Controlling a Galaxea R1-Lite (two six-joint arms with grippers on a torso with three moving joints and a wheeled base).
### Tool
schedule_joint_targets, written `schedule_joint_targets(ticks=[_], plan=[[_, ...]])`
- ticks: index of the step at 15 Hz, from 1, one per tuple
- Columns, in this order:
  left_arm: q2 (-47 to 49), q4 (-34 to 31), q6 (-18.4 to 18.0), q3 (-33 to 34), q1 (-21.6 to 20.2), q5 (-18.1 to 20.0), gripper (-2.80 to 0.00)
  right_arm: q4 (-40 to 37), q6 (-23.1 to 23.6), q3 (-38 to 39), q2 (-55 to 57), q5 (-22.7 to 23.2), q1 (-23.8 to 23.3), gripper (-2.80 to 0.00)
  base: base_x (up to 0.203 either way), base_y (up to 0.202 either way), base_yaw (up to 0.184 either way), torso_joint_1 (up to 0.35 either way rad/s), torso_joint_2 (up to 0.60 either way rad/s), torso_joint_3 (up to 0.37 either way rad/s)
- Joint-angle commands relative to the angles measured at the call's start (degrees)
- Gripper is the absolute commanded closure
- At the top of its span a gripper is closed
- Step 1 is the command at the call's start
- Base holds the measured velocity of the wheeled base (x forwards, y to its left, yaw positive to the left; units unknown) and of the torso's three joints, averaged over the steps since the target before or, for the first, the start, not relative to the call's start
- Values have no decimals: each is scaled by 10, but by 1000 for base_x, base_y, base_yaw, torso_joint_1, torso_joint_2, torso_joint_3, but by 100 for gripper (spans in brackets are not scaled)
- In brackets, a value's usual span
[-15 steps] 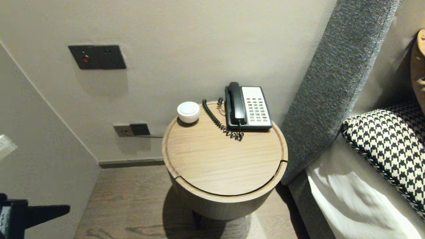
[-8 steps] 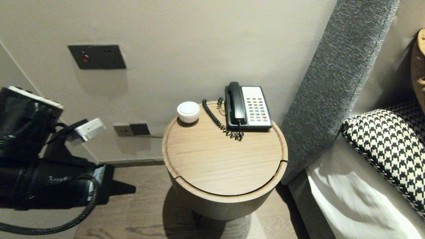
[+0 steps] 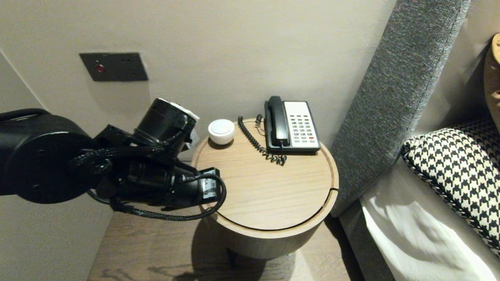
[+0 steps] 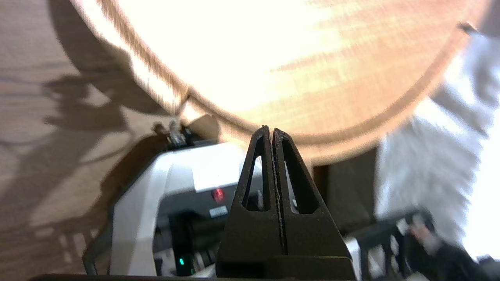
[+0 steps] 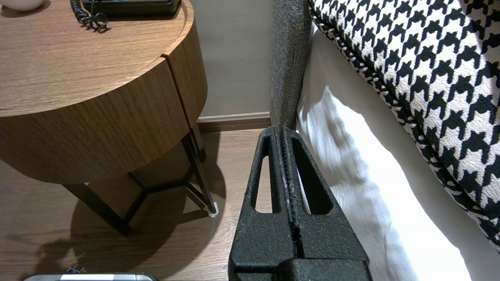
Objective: Open the nightstand drawer
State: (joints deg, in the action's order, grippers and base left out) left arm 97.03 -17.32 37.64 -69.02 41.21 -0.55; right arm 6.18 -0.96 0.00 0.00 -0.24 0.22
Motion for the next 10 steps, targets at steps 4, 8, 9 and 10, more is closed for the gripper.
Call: schedule_joint_targets(ticks=[4, 8, 9, 10], plan=[[77, 32, 3, -1, 7, -56, 0, 1, 0, 23, 1, 0, 0, 0, 0, 0, 0, 0, 0, 0], [84, 37, 6, 17, 15, -55, 0, 1, 0, 23, 1, 0, 0, 0, 0, 0, 0, 0, 0, 0], [87, 38, 12, 22, 17, -54, 0, 1, 0, 23, 1, 0, 0, 0, 0, 0, 0, 0, 0, 0], [88, 38, 20, 29, 18, -54, 0, 1, 0, 23, 1, 0, 0, 0, 0, 0, 0, 0, 0, 0]])
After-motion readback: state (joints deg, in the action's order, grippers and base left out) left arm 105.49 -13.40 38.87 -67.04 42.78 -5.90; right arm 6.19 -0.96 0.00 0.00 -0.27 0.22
